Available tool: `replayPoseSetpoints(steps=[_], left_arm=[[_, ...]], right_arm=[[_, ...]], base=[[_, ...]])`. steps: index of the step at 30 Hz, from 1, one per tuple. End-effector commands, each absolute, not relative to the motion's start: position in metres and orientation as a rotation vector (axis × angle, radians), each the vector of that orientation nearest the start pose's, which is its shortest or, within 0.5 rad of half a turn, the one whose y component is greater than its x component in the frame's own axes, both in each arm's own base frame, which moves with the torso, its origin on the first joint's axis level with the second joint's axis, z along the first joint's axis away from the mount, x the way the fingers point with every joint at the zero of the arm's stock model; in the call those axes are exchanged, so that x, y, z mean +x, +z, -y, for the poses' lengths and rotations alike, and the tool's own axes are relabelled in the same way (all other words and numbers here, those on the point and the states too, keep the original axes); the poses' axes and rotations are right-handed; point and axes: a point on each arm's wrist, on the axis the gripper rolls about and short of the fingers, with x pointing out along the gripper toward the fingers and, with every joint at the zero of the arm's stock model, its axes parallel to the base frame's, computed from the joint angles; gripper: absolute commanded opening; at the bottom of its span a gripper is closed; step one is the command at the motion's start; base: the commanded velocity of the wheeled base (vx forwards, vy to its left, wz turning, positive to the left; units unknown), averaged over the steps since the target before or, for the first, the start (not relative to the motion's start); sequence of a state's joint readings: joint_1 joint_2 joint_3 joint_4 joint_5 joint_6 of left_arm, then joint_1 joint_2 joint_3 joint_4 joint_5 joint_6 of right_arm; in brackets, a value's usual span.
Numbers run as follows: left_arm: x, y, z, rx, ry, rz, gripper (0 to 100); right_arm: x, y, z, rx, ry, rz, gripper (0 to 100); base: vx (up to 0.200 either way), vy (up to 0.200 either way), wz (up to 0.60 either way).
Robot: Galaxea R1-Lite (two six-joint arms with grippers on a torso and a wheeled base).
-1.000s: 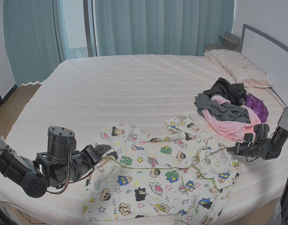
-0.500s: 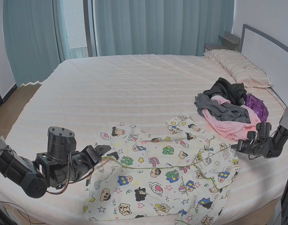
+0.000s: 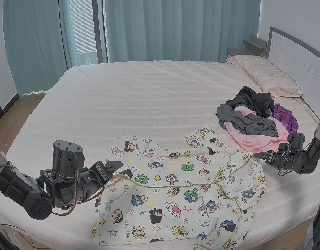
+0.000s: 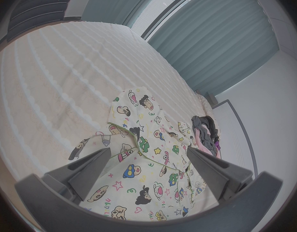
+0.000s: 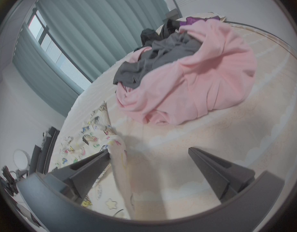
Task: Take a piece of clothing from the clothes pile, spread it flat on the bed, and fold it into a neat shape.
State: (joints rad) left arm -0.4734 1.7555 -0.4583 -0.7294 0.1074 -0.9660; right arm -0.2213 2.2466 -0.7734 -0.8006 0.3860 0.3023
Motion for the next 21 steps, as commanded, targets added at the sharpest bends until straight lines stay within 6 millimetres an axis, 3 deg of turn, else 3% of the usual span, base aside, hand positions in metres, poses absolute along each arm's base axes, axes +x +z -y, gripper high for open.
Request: replayPoseSetpoints(steps=[1, 7, 8, 14, 21], left_arm=[[0.237, 0.089, 0.112, -0.776, -0.046, -0.675, 100], [0.252, 0.073, 0.107, -0.776, 0.015, -0.7, 100], [0.262, 0.064, 0.108, -0.774, 0.034, -0.719, 100], [0.292, 0.032, 0.121, -0.774, 0.082, -0.769, 100], [0.311, 0.032, 0.131, -0.835, 0.077, -0.744, 100]], right_arm=[[0.338, 0.036, 0.068, 0.522, 0.053, -0.606, 100], [0.31, 0.042, 0.06, 0.571, 0.022, -0.639, 100], [0.305, 0.046, 0.06, 0.605, -0.013, -0.633, 100], [0.306, 0.041, 0.065, 0.644, -0.107, -0.632, 100], [0.296, 0.033, 0.06, 0.664, -0.111, -0.676, 100]], base=[[0.0, 0.0, 0.0], [0.0, 0.0, 0.0], [0.0, 0.0, 0.0], [0.0, 0.0, 0.0], [0.0, 0.0, 0.0]])
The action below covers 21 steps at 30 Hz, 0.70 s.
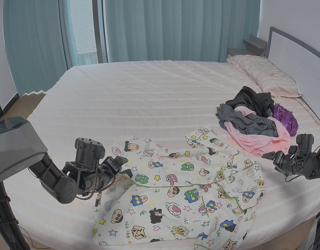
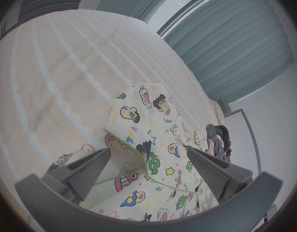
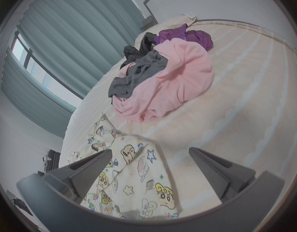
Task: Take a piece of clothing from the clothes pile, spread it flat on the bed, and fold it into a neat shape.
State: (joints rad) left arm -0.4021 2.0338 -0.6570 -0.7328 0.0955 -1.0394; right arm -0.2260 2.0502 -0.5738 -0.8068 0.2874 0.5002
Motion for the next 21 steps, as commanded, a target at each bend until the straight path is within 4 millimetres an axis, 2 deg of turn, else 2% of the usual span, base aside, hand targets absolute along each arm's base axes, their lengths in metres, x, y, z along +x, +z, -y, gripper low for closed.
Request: replayPoseSetpoints(steps=[1, 9, 14, 18, 19, 21], left_arm=[[0.311, 0.032, 0.131, -0.835, 0.076, -0.745, 100], [0.325, 0.021, 0.137, -0.917, 0.119, -0.742, 100], [0.339, 0.02, 0.131, -0.932, 0.197, -0.666, 100], [0.339, 0.017, 0.128, -0.918, 0.229, -0.653, 100], [0.339, 0.015, 0.127, -0.914, 0.239, -0.651, 0], [0.34, 0.015, 0.126, -0.909, 0.258, -0.638, 0]], right_arm=[[0.296, 0.033, 0.059, 0.666, -0.111, -0.678, 100], [0.284, 0.029, 0.046, 0.696, -0.075, -0.621, 100], [0.281, 0.033, 0.041, 0.723, -0.062, -0.582, 100], [0.28, 0.033, 0.041, 0.724, -0.059, -0.571, 100], [0.279, 0.033, 0.041, 0.724, -0.055, -0.569, 100], [0.279, 0.033, 0.04, 0.723, -0.055, -0.571, 100]], base=[[0.0, 0.0, 0.0], [0.0, 0.0, 0.0], [0.0, 0.0, 0.0], [0.0, 0.0, 0.0], [0.0, 0.0, 0.0], [0.0, 0.0, 0.0]])
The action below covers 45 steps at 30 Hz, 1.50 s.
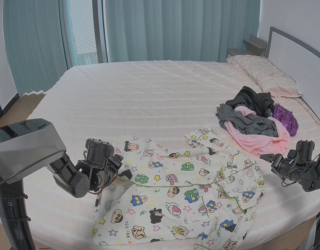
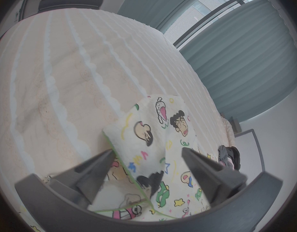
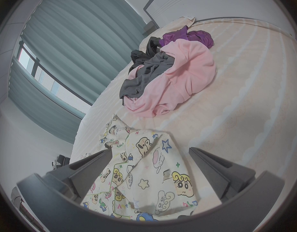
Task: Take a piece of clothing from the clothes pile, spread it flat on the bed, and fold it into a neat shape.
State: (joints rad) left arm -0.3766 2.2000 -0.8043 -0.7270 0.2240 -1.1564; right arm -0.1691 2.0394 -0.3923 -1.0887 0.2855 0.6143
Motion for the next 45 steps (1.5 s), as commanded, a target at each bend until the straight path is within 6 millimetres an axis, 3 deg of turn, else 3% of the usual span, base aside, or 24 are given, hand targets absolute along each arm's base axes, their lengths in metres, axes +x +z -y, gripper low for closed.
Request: replayPoseSetpoints(steps=[1, 5, 11, 27, 28, 34, 39, 40, 41, 42, 45], left_arm=[[0.34, 0.015, 0.124, -0.903, 0.274, -0.627, 0], [0.336, 0.019, 0.121, -0.854, 0.313, -0.586, 0], [0.31, 0.022, 0.119, -0.694, 0.327, -0.596, 0], [0.292, 0.01, 0.124, -0.595, 0.342, -0.643, 0], [0.291, 0.009, 0.123, -0.586, 0.342, -0.648, 100], [0.289, 0.013, 0.122, -0.569, 0.329, -0.642, 100], [0.294, 0.048, 0.117, -0.638, 0.289, -0.543, 100], [0.303, 0.064, 0.111, -0.662, 0.272, -0.5, 100], [0.303, 0.064, 0.111, -0.662, 0.272, -0.5, 100], [0.314, 0.081, 0.104, -0.69, 0.218, -0.466, 100], [0.329, 0.095, 0.095, -0.74, 0.121, -0.459, 100]], right_arm=[[0.278, 0.033, 0.04, 0.724, -0.055, -0.574, 100], [0.277, 0.034, 0.04, 0.724, -0.054, -0.573, 100], [0.276, 0.035, 0.039, 0.723, -0.052, -0.572, 100], [0.273, 0.033, 0.036, 0.718, -0.046, -0.589, 100], [0.273, 0.033, 0.036, 0.716, -0.046, -0.589, 100], [0.273, 0.033, 0.036, 0.713, -0.044, -0.587, 100], [0.272, 0.033, 0.036, 0.712, -0.047, -0.591, 100], [0.271, 0.032, 0.035, 0.711, -0.044, -0.594, 100], [0.271, 0.032, 0.035, 0.711, -0.044, -0.594, 100], [0.27, 0.034, 0.032, 0.708, -0.033, -0.593, 100], [0.268, 0.035, 0.028, 0.704, -0.023, -0.601, 100]], base=[[0.0, 0.0, 0.0], [0.0, 0.0, 0.0], [0.0, 0.0, 0.0], [0.0, 0.0, 0.0], [0.0, 0.0, 0.0], [0.0, 0.0, 0.0], [0.0, 0.0, 0.0], [0.0, 0.0, 0.0], [0.0, 0.0, 0.0], [0.0, 0.0, 0.0], [0.0, 0.0, 0.0]])
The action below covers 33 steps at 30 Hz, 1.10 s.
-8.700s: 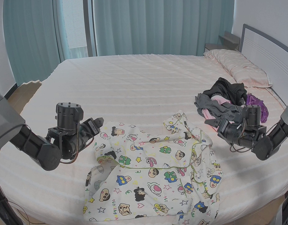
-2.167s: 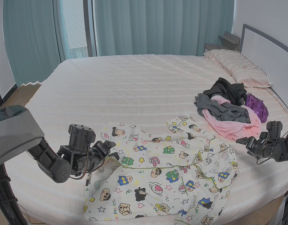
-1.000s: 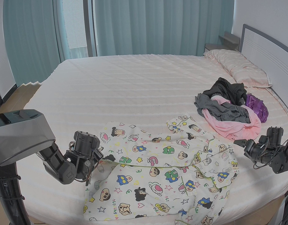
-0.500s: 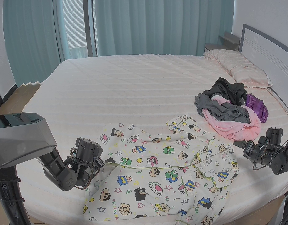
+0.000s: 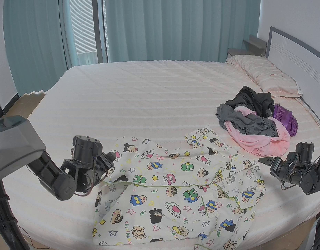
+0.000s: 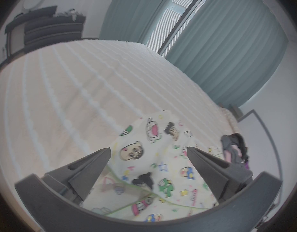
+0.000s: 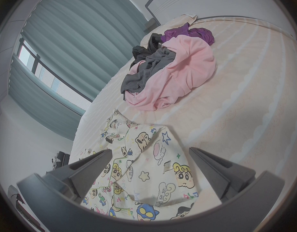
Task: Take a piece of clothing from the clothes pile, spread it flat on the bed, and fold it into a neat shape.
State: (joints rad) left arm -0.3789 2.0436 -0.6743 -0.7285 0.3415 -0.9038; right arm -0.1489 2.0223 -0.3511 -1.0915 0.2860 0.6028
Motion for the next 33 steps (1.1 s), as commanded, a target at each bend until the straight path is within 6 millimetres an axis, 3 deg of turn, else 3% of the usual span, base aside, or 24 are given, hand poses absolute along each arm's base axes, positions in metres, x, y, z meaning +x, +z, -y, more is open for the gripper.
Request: replayPoseSetpoints(steps=[1, 3, 10, 12, 17, 24, 33], left_arm=[[0.332, 0.096, 0.094, -0.751, 0.088, -0.469, 100], [0.339, 0.099, 0.087, -0.772, 0.007, -0.495, 100], [0.374, 0.077, 0.076, -0.772, -0.087, -0.562, 100], [0.401, 0.06, 0.075, -0.74, -0.071, -0.579, 100], [0.435, 0.047, 0.07, -0.73, -0.042, -0.607, 100], [0.433, 0.039, 0.069, -0.753, -0.102, -0.664, 100], [0.419, 0.05, 0.065, -0.756, -0.106, -0.639, 100]], right_arm=[[0.267, 0.035, 0.027, 0.703, -0.016, -0.601, 100], [0.265, 0.036, 0.024, 0.701, -0.01, -0.605, 100], [0.264, 0.034, 0.022, 0.7, -0.007, -0.618, 100], [0.264, 0.034, 0.022, 0.7, -0.007, -0.621, 100], [0.264, 0.032, 0.022, 0.699, -0.009, -0.625, 100], [0.263, 0.032, 0.022, 0.7, -0.008, -0.627, 100], [0.264, 0.031, 0.022, 0.7, -0.009, -0.633, 100]], base=[[0.0, 0.0, 0.0], [0.0, 0.0, 0.0], [0.0, 0.0, 0.0], [0.0, 0.0, 0.0], [0.0, 0.0, 0.0], [0.0, 0.0, 0.0], [0.022, 0.0, 0.0]])
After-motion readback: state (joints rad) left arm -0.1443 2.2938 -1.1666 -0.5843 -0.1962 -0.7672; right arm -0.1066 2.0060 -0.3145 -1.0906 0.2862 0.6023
